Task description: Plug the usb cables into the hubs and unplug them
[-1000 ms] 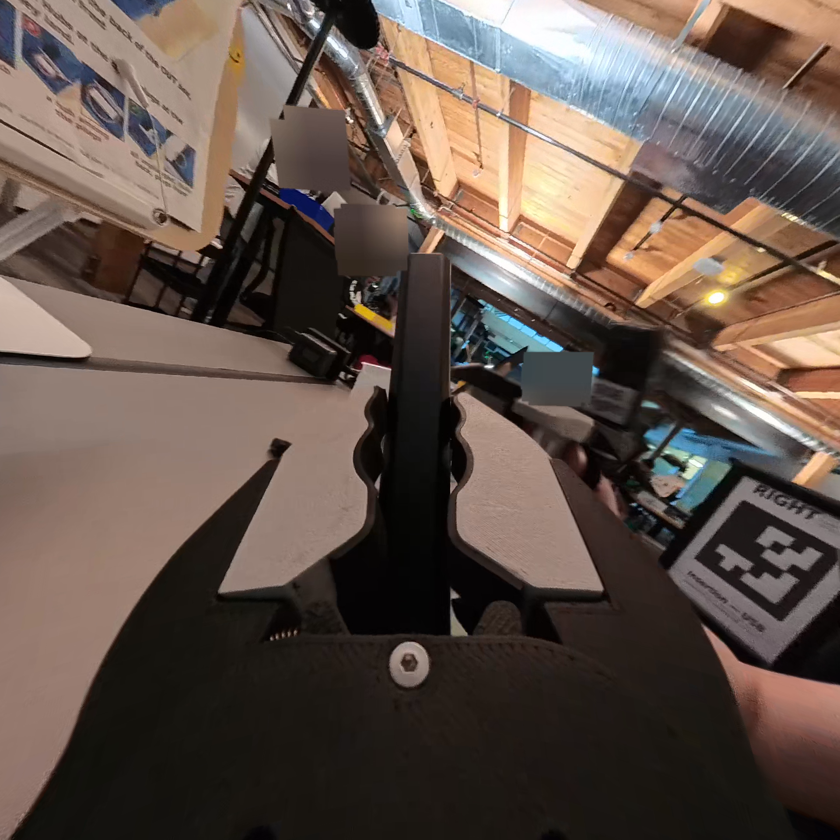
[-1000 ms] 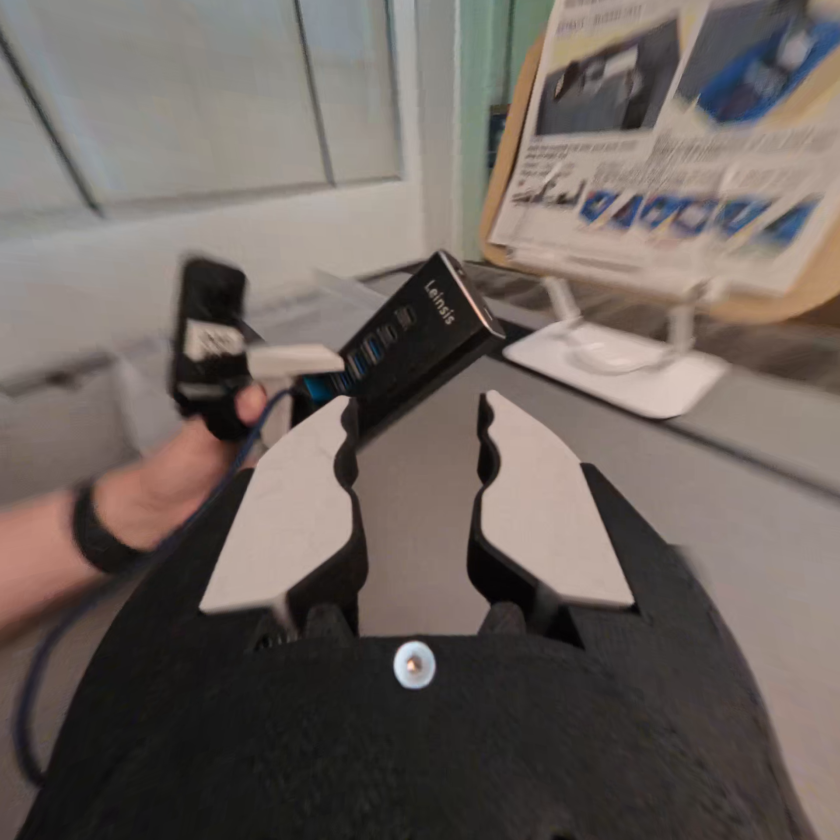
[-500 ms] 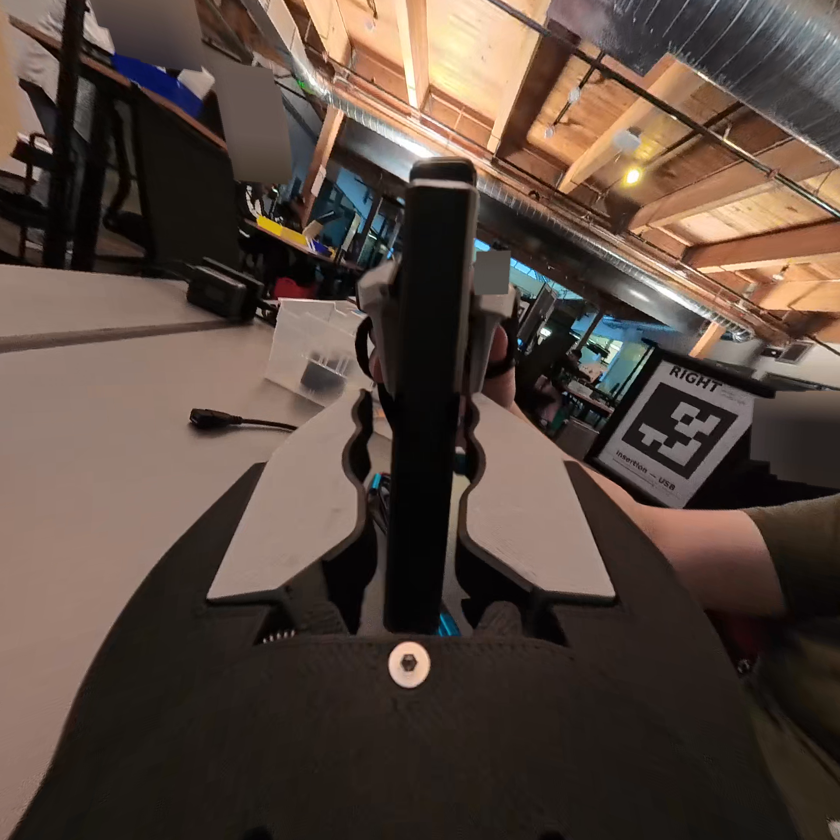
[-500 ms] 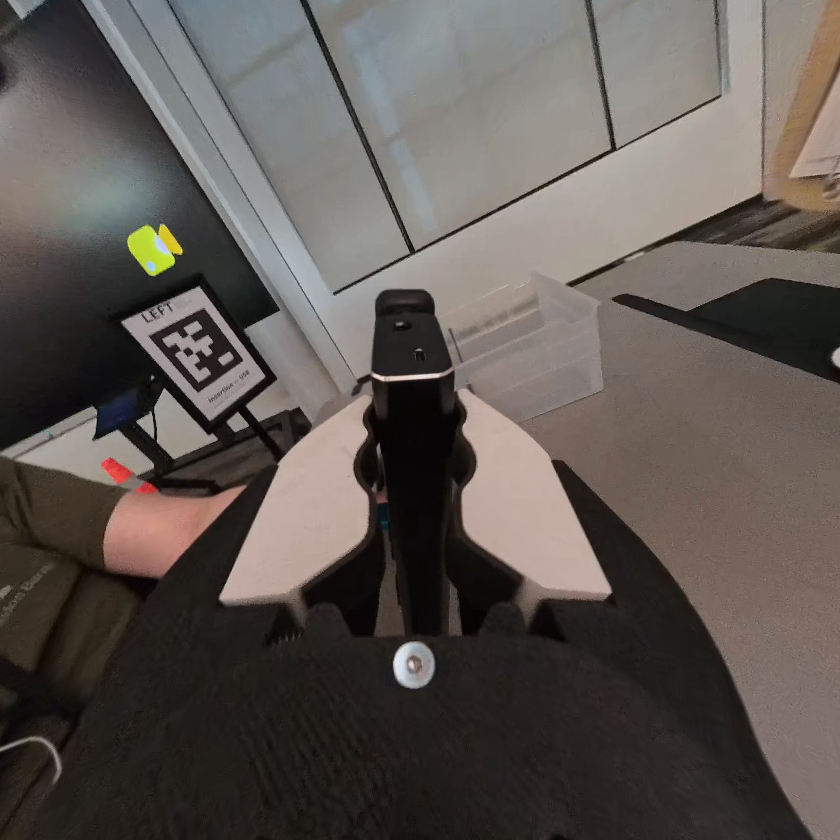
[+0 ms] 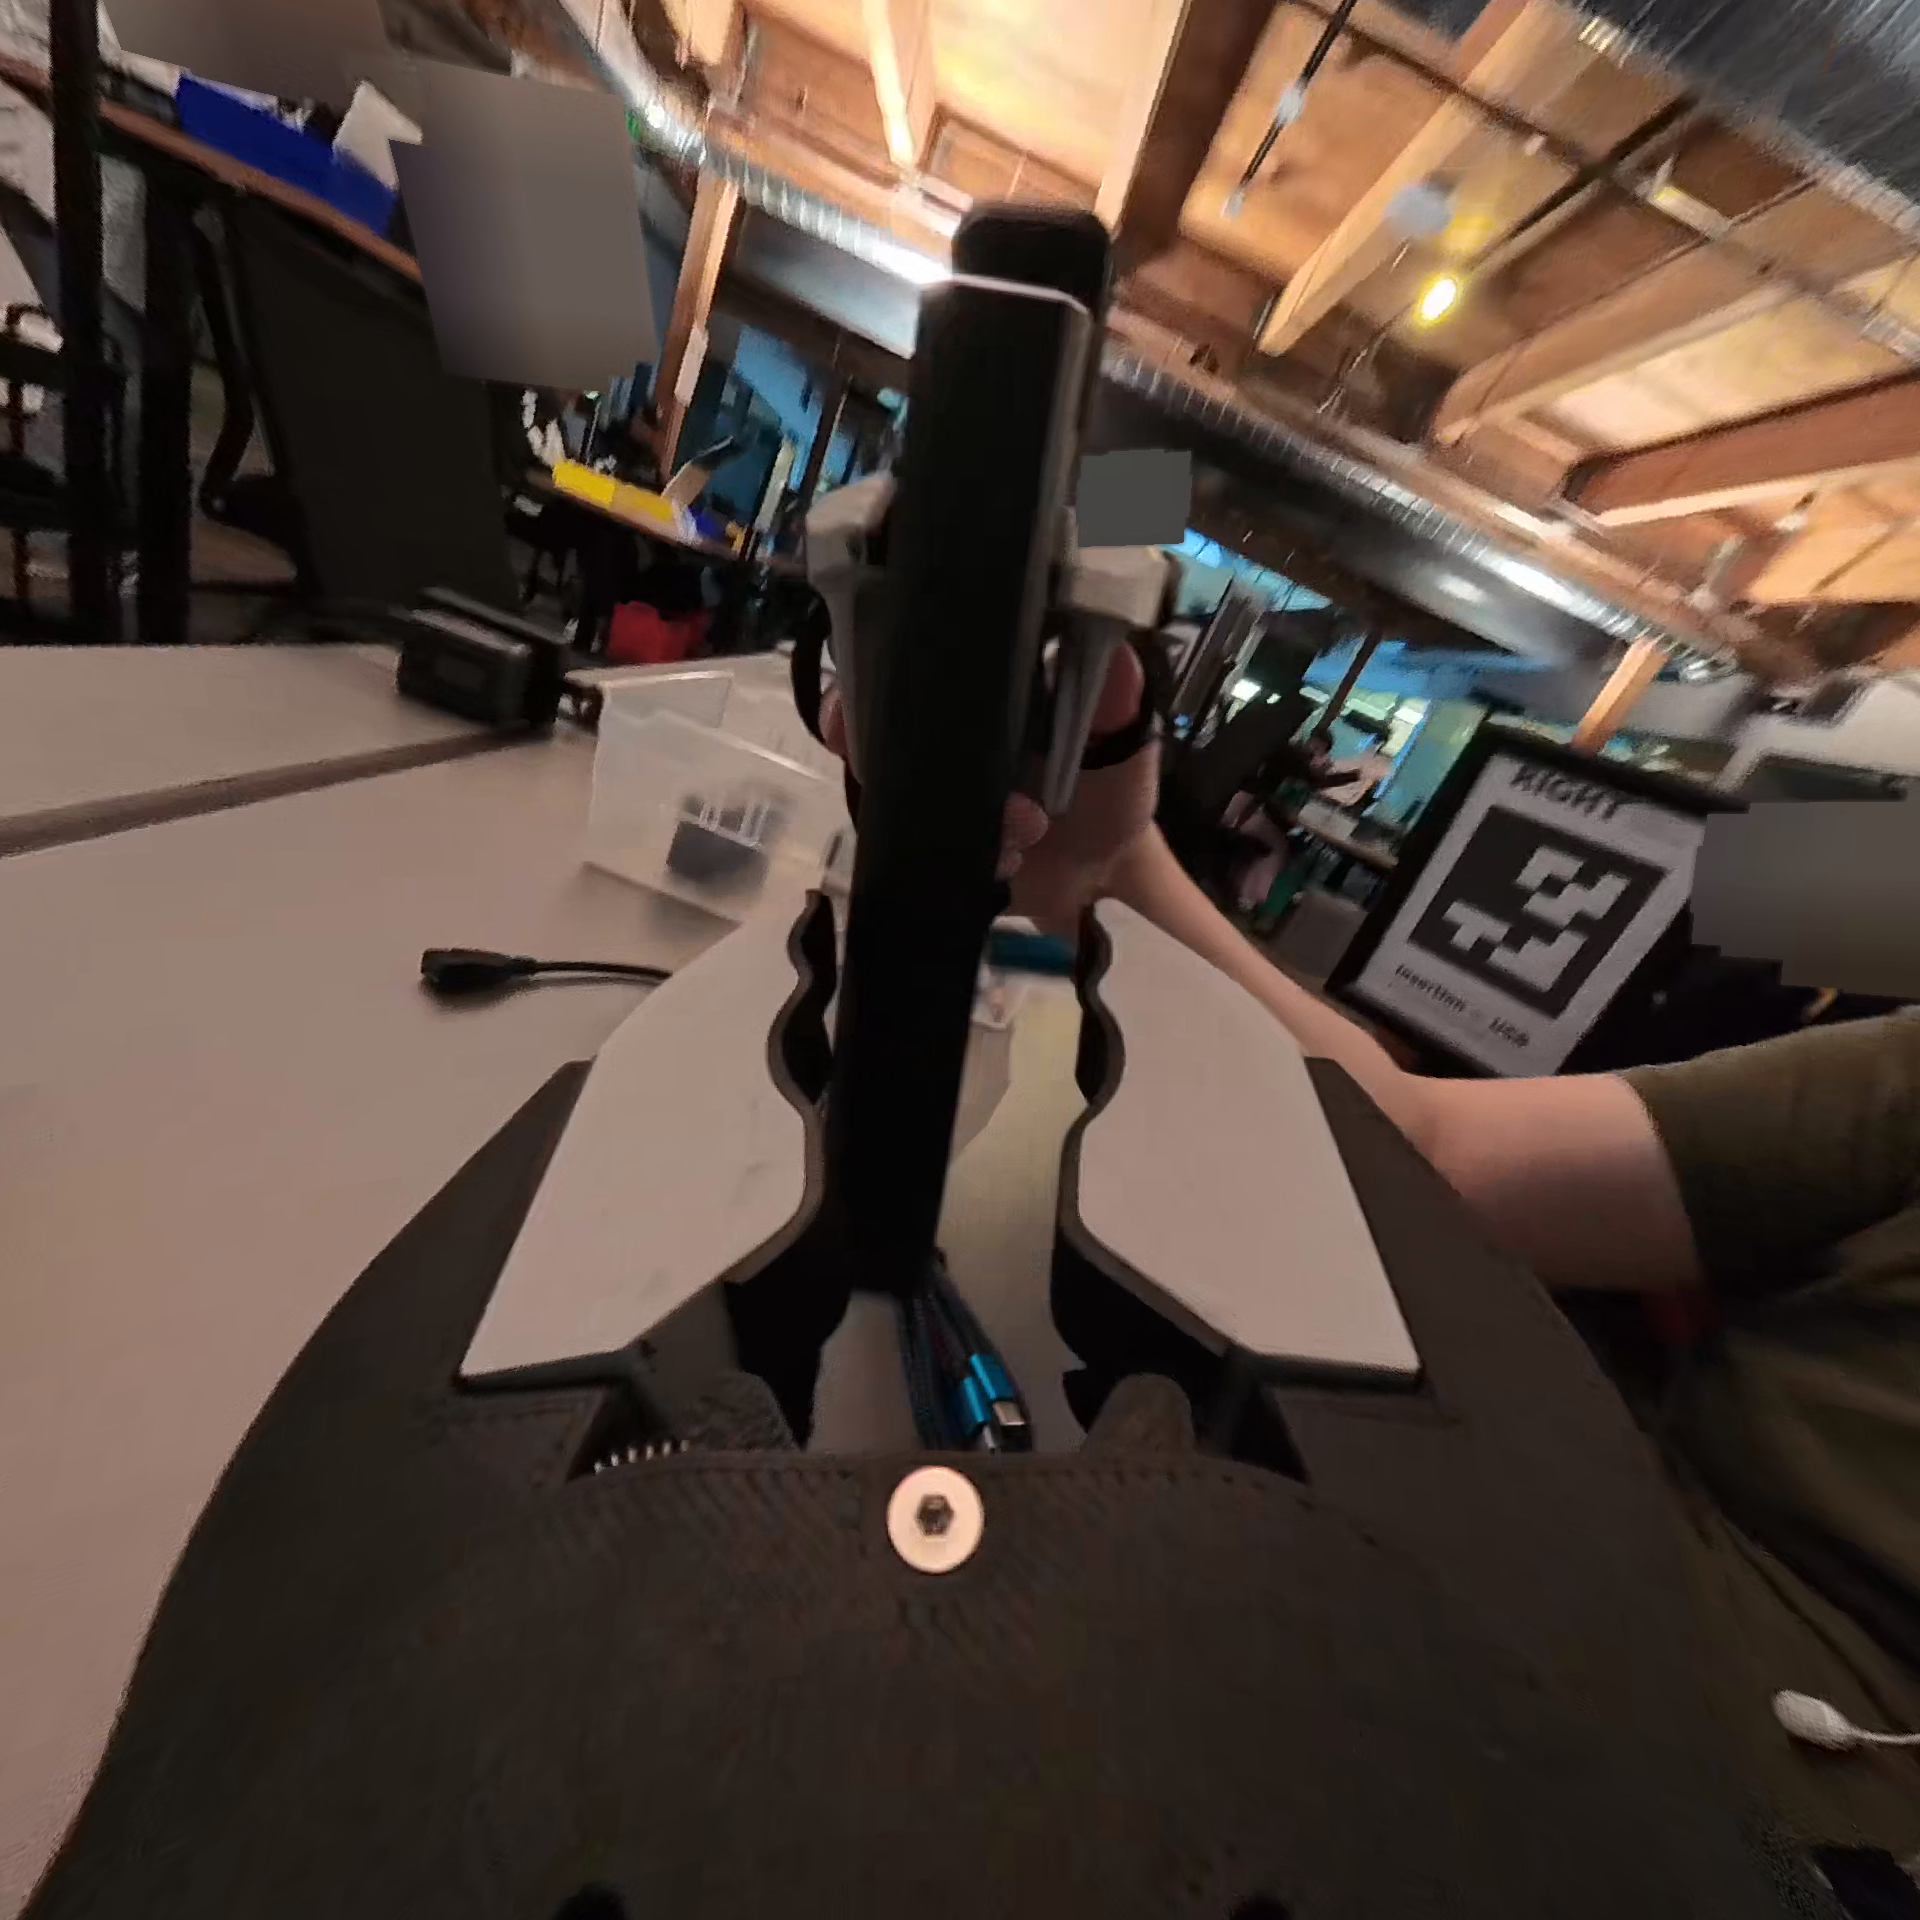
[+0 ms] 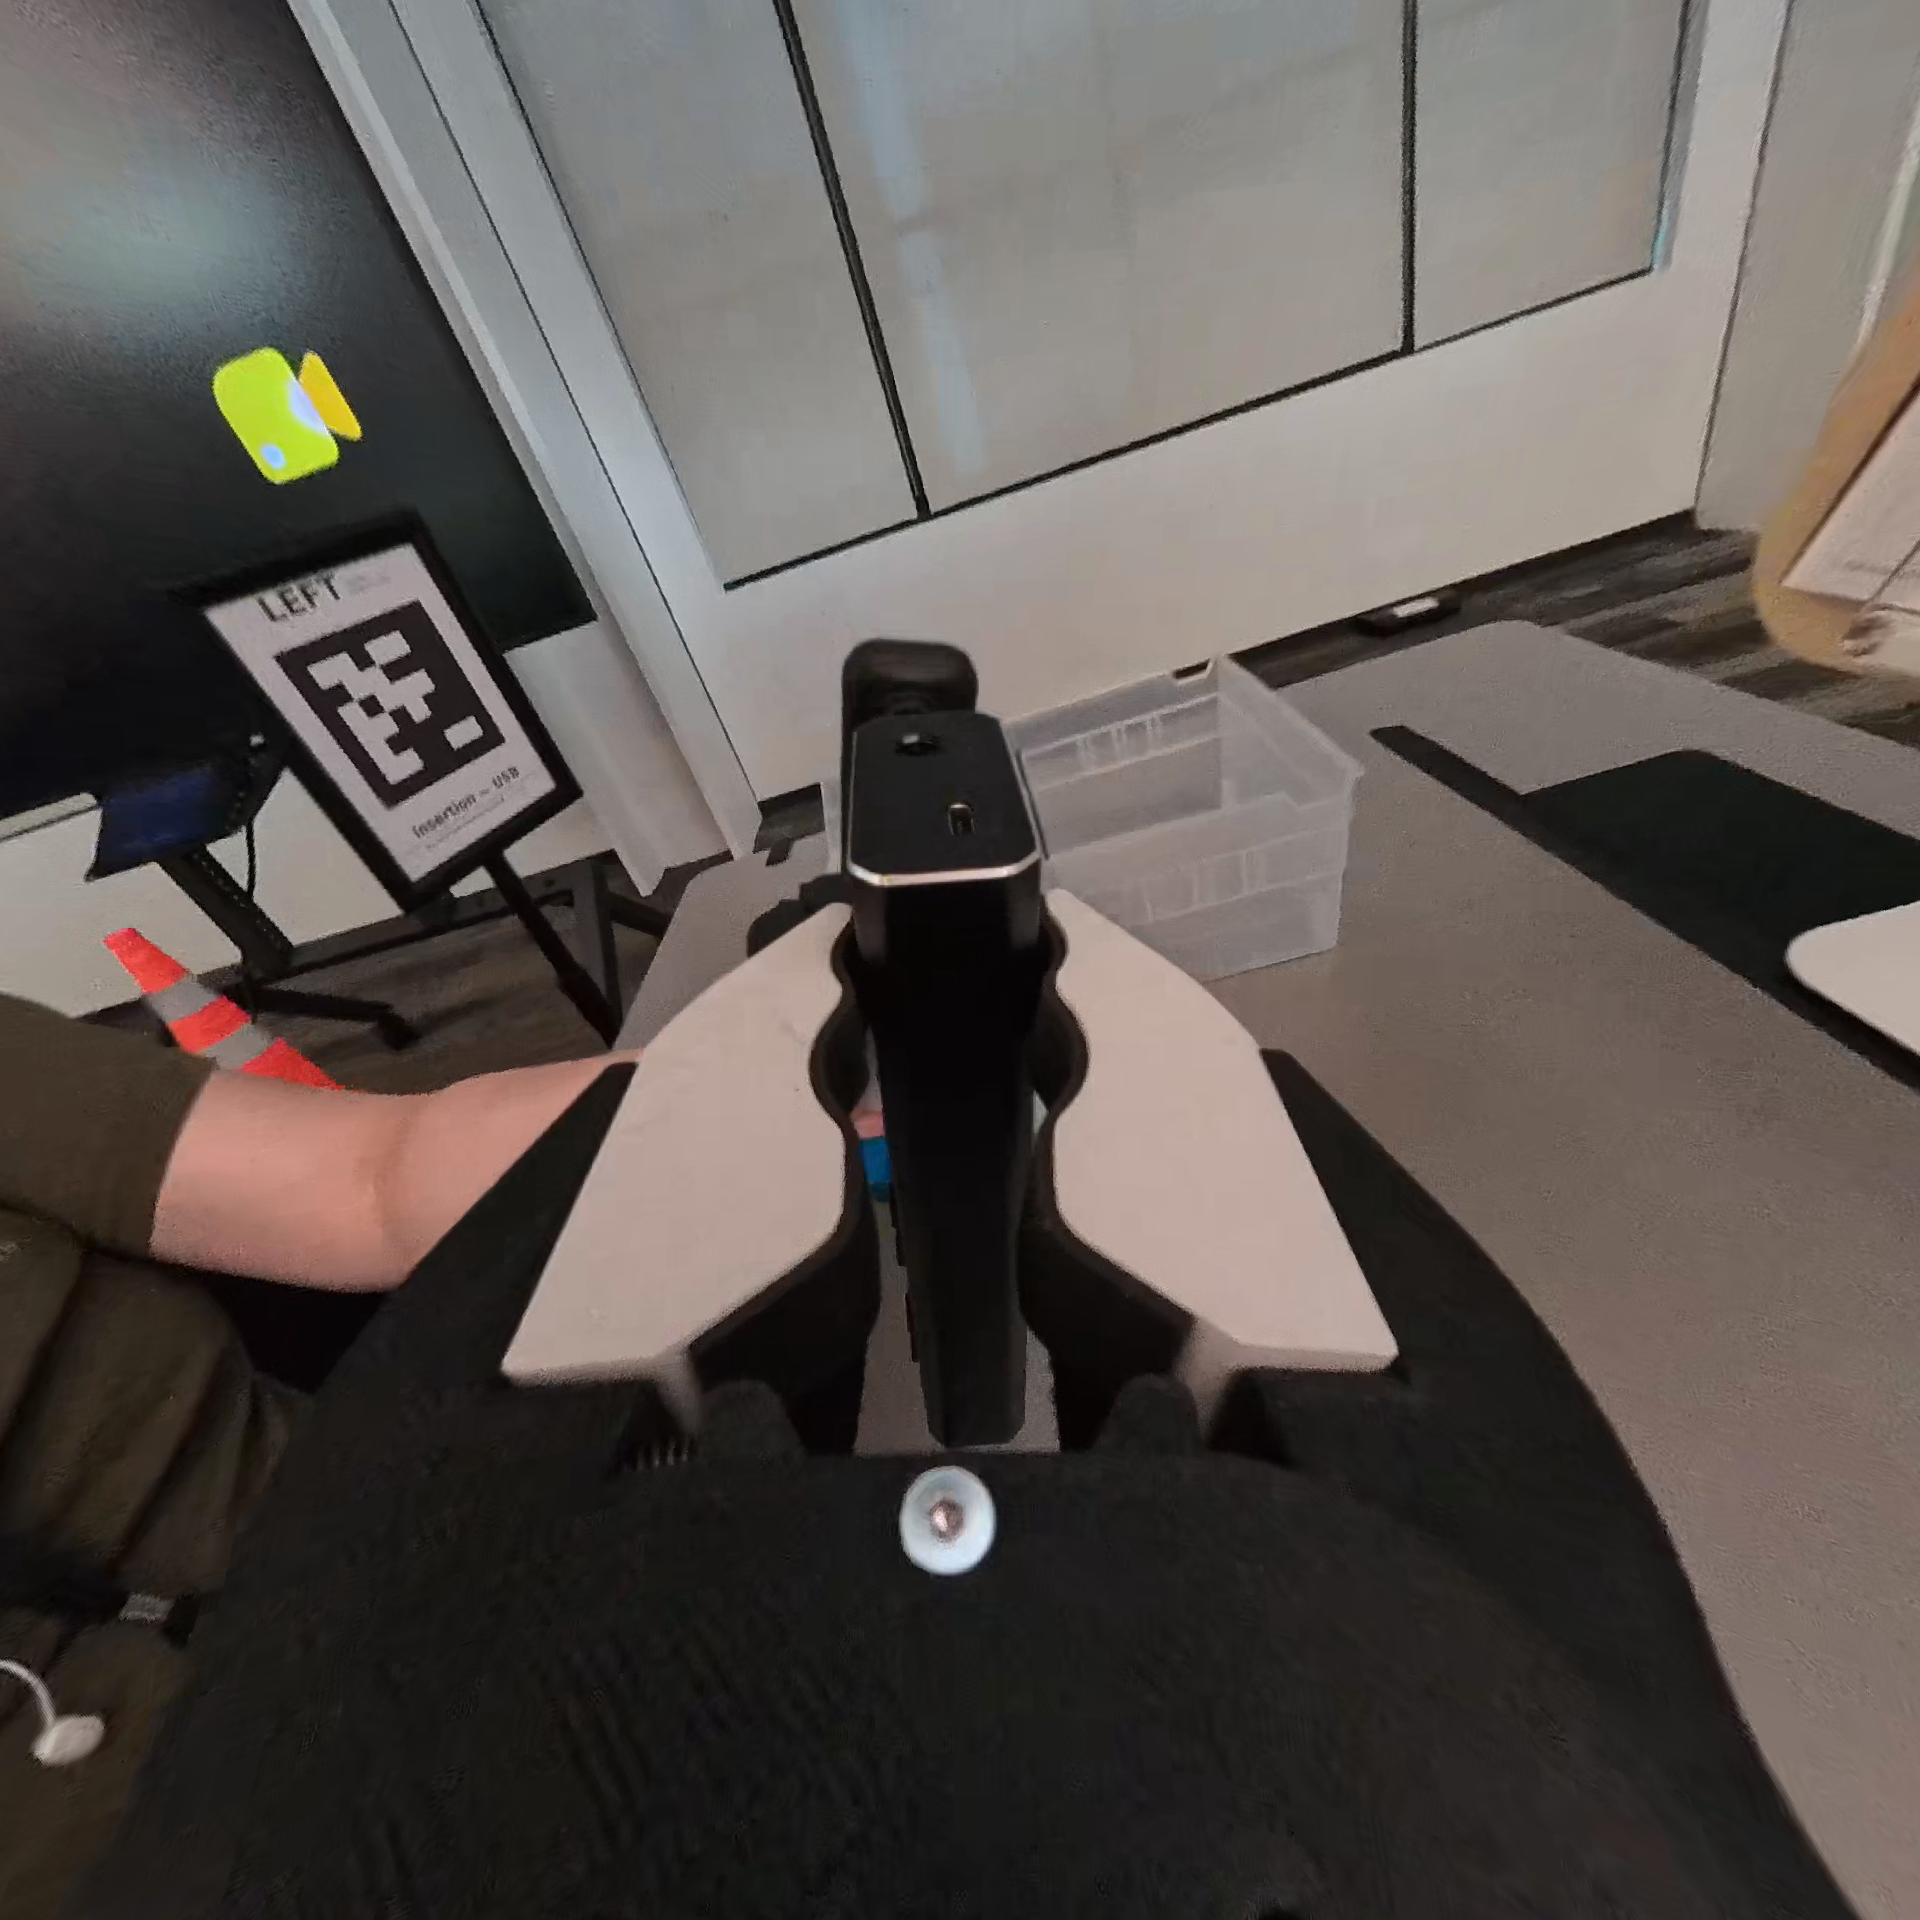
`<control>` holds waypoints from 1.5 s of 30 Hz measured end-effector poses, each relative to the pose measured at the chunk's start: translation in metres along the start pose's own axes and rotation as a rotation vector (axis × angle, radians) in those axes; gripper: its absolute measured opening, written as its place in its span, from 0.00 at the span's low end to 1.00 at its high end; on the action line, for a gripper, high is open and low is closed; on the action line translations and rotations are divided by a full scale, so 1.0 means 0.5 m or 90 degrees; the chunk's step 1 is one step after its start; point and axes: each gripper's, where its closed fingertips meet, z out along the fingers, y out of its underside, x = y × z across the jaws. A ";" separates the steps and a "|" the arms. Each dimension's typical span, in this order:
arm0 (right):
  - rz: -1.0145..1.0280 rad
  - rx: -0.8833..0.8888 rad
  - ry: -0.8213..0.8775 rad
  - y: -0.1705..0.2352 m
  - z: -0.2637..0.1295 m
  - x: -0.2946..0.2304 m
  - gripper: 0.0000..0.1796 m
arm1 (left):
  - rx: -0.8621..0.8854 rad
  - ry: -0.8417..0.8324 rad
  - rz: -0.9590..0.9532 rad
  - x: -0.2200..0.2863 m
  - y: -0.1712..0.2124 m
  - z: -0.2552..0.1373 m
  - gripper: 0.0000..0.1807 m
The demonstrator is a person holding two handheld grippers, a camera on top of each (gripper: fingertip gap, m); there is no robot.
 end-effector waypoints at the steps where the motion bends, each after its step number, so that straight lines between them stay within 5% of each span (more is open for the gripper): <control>1: 0.004 0.024 0.008 -0.019 -0.017 0.001 0.16 | -0.008 0.009 0.006 0.006 0.005 -0.003 0.26; 5: 0.004 0.070 0.008 -0.052 -0.052 -0.004 0.16 | -0.138 -0.042 0.088 -0.006 0.074 0.033 0.32; 10: 0.001 0.055 -0.019 -0.045 -0.029 -0.023 0.16 | -0.145 -0.028 0.067 -0.012 0.092 0.094 0.35; 12: 0.001 0.069 -0.034 -0.053 -0.030 -0.033 0.16 | -0.148 0.017 0.075 0.005 0.098 0.104 0.17; 18: -0.048 0.097 -0.040 -0.088 -0.044 -0.071 0.17 | -0.120 -0.035 0.172 0.018 0.064 0.130 0.16; 21: -0.112 0.121 0.072 -0.123 -0.058 -0.063 0.38 | -0.077 -0.058 0.225 0.031 0.021 0.140 0.16; 22: -0.141 0.130 0.102 -0.138 -0.070 -0.068 0.39 | -0.060 -0.065 0.238 0.034 0.005 0.143 0.16; 30: -0.394 0.311 0.477 -0.271 -0.188 -0.148 0.30 | -0.006 -0.210 0.287 -0.043 -0.126 0.149 0.16; 38: -0.356 0.159 0.558 -0.178 -0.039 -0.056 0.28 | 0.068 -0.314 0.291 -0.103 -0.191 0.119 0.16; 45: -0.282 0.145 0.516 -0.147 -0.011 0.006 0.12 | 0.073 -0.296 0.274 -0.109 -0.180 0.121 0.16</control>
